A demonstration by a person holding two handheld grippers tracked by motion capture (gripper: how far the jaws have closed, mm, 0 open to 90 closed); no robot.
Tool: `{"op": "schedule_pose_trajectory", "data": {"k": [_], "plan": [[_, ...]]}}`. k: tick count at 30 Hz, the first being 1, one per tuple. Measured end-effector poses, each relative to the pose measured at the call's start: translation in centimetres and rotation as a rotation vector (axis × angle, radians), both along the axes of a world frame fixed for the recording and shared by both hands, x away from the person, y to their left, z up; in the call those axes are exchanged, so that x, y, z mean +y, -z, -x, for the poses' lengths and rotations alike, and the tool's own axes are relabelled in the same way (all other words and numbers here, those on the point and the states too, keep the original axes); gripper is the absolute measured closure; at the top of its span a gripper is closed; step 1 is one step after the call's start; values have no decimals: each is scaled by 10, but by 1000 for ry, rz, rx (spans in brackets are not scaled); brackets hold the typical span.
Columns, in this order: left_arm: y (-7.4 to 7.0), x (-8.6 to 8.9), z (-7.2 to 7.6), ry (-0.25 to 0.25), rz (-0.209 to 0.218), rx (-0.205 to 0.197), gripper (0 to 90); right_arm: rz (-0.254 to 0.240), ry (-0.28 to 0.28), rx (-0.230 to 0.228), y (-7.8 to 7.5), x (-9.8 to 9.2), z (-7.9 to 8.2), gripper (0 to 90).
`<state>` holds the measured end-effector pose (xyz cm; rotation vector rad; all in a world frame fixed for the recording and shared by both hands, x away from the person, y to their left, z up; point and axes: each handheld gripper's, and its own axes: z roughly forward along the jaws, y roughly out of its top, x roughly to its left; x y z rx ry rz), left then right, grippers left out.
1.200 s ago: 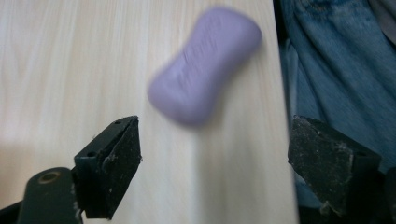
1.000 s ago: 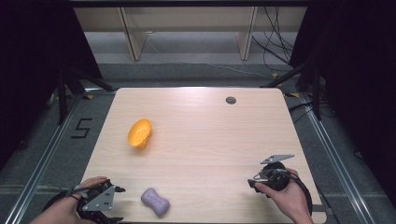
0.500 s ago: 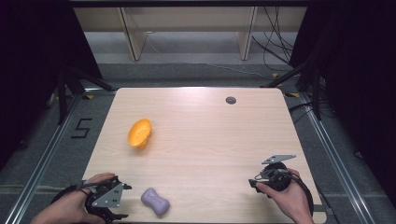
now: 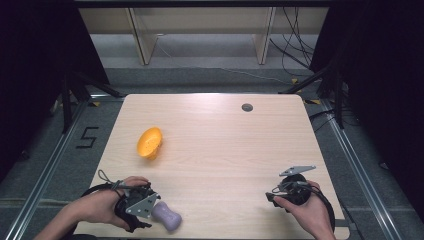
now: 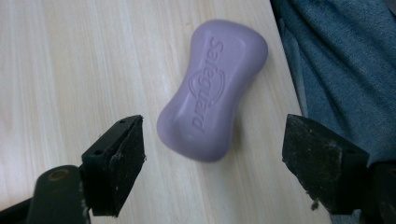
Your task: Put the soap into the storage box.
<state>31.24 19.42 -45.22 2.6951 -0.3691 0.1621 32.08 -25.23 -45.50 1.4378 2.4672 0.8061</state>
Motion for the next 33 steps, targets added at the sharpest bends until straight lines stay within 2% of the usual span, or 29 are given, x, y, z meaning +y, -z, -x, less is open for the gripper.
{"op": "schedule_pose_trajectory", "data": {"k": [4,6,7,8,12,16,17,24,25,26,29,33], "plan": [[4,-13,-5,36,-32,17,207,0,-1,1,0,0,0,429],[6,-20,-7,64,-50,22,206,0,-3,1,0,0,0,429],[10,-28,-8,94,-66,31,207,0,-3,1,0,0,0,429],[10,-28,-8,94,-66,31,208,0,-3,1,0,0,0,429],[15,-44,-10,159,-123,37,207,1,-6,1,0,0,0,428],[15,-51,-11,185,-148,40,205,2,-7,2,1,0,0,427],[17,-54,-12,201,-168,46,206,2,-12,-3,1,-1,-1,427],[22,-61,-17,218,-211,74,231,4,-20,-3,2,-1,-1,423],[22,-62,-17,215,-214,80,244,12,-25,9,1,-1,-1,423],[22,-63,-18,203,-229,104,261,12,-28,7,2,-1,-1,422],[22,-64,-20,193,-238,127,299,11,-24,15,2,0,-1,422],[22,-66,-21,206,-263,126,321,12,-18,17,2,1,-1,422]]}}
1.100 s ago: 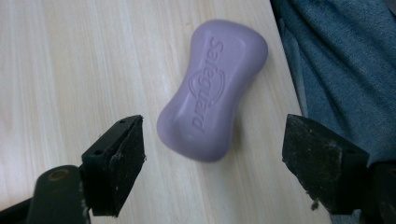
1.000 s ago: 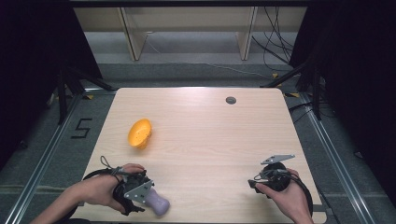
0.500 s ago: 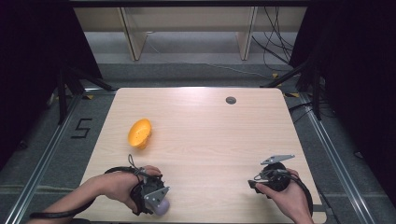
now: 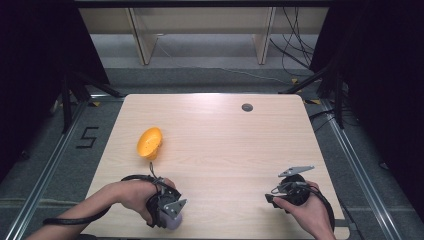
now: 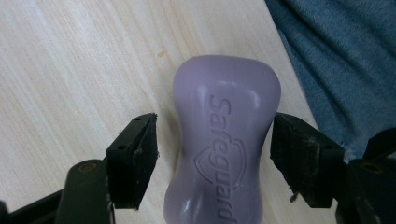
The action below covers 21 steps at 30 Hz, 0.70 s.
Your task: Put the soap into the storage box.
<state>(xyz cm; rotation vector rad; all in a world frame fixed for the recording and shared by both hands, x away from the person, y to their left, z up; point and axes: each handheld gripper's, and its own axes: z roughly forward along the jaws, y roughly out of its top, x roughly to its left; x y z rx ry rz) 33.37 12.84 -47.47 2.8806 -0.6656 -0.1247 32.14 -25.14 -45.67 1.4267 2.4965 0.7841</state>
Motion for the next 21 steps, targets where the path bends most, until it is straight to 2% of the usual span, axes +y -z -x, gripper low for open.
{"op": "schedule_pose_trajectory", "data": {"k": [6,8,11,13,14,15,18,20,21], "plan": [[3,-2,0,31,-34,4,404,2,-9,0,0,-1,0,422],[3,-2,0,28,-42,10,459,1,-10,-2,0,-1,0,422],[3,-1,1,-2,-48,7,472,-2,7,18,-1,0,1,422],[2,0,2,-57,-58,1,477,-5,-4,-5,0,0,0,422],[2,0,2,-57,-58,1,478,-5,-4,-5,0,0,0,422],[2,1,2,-80,-65,1,479,-5,-4,-3,0,0,0,422],[-1,4,4,-151,-57,27,479,-8,-2,-6,0,0,0,422],[-2,6,5,-224,-36,60,480,0,-11,-4,0,-1,0,422],[-4,8,4,-286,-21,75,480,-6,15,18,-1,1,2,422]]}}
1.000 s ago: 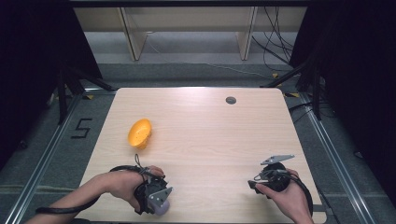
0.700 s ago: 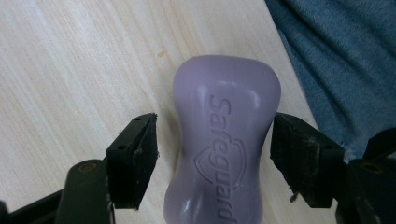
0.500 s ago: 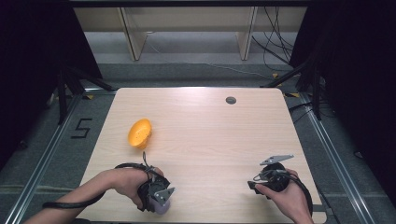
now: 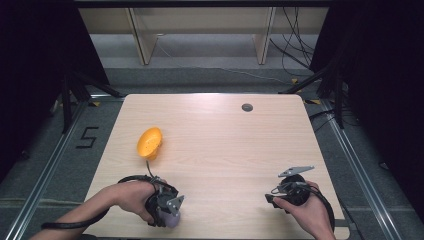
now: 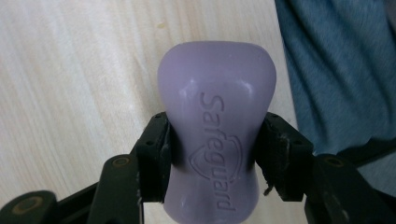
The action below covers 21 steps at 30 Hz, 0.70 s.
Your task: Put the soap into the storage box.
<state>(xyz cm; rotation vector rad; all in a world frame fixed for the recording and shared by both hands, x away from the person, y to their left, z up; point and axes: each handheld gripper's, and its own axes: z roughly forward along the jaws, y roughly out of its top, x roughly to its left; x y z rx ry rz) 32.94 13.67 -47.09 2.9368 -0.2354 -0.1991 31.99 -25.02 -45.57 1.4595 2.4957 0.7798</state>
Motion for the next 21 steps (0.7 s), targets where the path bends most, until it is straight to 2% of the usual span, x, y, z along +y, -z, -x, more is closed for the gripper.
{"op": "schedule_pose_trajectory", "data": {"k": [1,3,4,5,6,7,8,9,10,12,13,14,16,17,18,19,21], "plan": [[0,0,0,0,0,0,480,0,0,0,0,0,0,422],[-2,2,0,-74,12,17,480,0,0,-1,0,0,0,422],[-5,3,-4,-120,-1,20,480,-4,-3,-14,1,-1,-1,422],[-6,4,-3,-175,11,31,481,-5,-5,-13,1,-1,-1,422],[-6,4,-3,-175,11,31,481,-5,-13,-22,1,-1,-1,422],[-9,5,-6,-258,12,34,481,-5,2,-5,0,-1,0,422],[-9,5,-6,-258,12,34,481,-6,4,-2,0,0,1,422],[-12,8,-8,-366,36,55,481,-5,3,-2,0,-1,0,422],[-12,8,-8,-366,36,55,481,-5,3,-2,0,-1,0,422],[-16,11,-10,-468,61,72,482,-4,3,-3,0,-1,0,422],[-19,12,-8,-569,73,43,482,-4,4,-3,0,-1,0,422],[-19,12,-8,-569,73,43,483,-4,4,-3,0,-1,0,422],[-23,10,-5,-652,65,1,484,-5,3,-3,0,-1,0,422],[-24,10,-5,-707,79,-8,485,-5,4,-3,0,0,0,422],[-25,10,-5,-784,101,2,486,1,-8,-8,1,-1,-1,422],[-25,10,-6,-837,119,12,487,2,-3,-6,0,0,0,422],[-25,12,-9,-906,98,31,487,1,-2,-2,0,0,0,422]]}}
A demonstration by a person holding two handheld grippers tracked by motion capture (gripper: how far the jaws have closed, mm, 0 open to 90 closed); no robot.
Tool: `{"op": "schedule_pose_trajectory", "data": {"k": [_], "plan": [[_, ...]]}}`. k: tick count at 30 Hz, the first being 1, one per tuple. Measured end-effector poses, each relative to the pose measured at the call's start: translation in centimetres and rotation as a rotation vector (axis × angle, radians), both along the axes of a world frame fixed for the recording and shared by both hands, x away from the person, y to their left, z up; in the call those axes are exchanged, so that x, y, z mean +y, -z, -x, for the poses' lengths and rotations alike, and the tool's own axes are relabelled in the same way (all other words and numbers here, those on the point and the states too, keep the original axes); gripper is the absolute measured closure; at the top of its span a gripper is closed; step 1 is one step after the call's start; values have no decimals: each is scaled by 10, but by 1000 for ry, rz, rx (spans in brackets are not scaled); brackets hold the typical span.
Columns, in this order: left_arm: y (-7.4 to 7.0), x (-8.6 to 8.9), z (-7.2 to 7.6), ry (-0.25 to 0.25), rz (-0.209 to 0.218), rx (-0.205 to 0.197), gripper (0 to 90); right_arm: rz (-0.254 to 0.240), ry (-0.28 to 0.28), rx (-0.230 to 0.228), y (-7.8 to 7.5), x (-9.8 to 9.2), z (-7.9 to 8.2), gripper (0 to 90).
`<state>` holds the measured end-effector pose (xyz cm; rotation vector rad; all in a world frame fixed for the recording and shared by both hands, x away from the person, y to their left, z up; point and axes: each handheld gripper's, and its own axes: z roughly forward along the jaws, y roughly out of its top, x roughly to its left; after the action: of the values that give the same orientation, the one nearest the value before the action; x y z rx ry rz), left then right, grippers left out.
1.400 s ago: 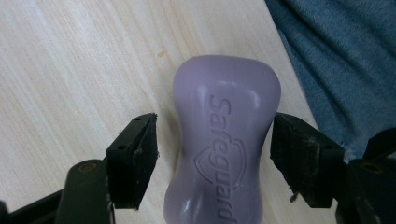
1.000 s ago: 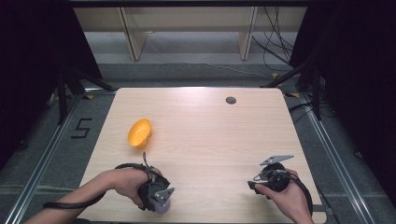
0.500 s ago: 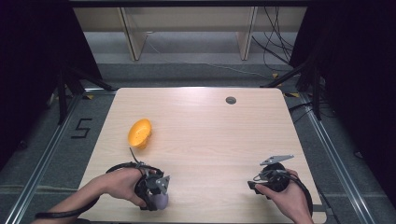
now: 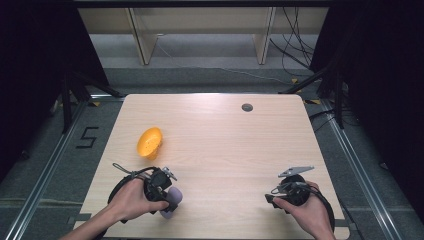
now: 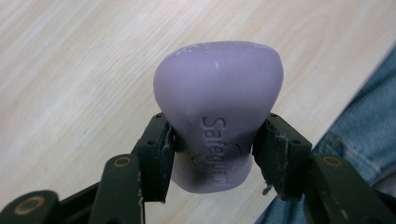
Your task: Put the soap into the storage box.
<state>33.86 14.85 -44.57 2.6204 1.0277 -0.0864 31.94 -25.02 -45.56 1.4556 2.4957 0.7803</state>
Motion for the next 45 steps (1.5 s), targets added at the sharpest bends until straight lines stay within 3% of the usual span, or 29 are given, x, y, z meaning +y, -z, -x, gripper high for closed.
{"op": "schedule_pose_trajectory", "data": {"k": [1,2,10,13,18,24,28,29,39,45], "plan": [[0,1,-1,-1,-14,-13,487,0,0,0,0,0,0,422],[0,2,-3,-45,-25,-19,488,3,-9,-5,0,-1,-1,422],[-3,3,-9,-119,-58,-17,490,1,-4,-3,1,-1,-1,422],[-6,2,-9,-169,-54,-18,490,6,-12,-8,0,-2,-1,422],[-12,6,-15,-198,-54,-24,490,5,-10,-7,0,-2,-1,422],[-17,10,-20,-296,-34,-38,491,4,-8,-7,0,-1,0,422],[-19,13,-24,-311,-40,-48,491,4,-10,-7,0,-1,0,422],[-19,13,-24,-340,-33,-39,491,4,-9,-8,0,-1,0,422],[-23,23,-38,-344,-61,-48,491,4,-9,-9,0,-1,0,422],[-25,27,-45,-388,-57,-50,491,-2,4,1,-1,-1,1,422]]}}
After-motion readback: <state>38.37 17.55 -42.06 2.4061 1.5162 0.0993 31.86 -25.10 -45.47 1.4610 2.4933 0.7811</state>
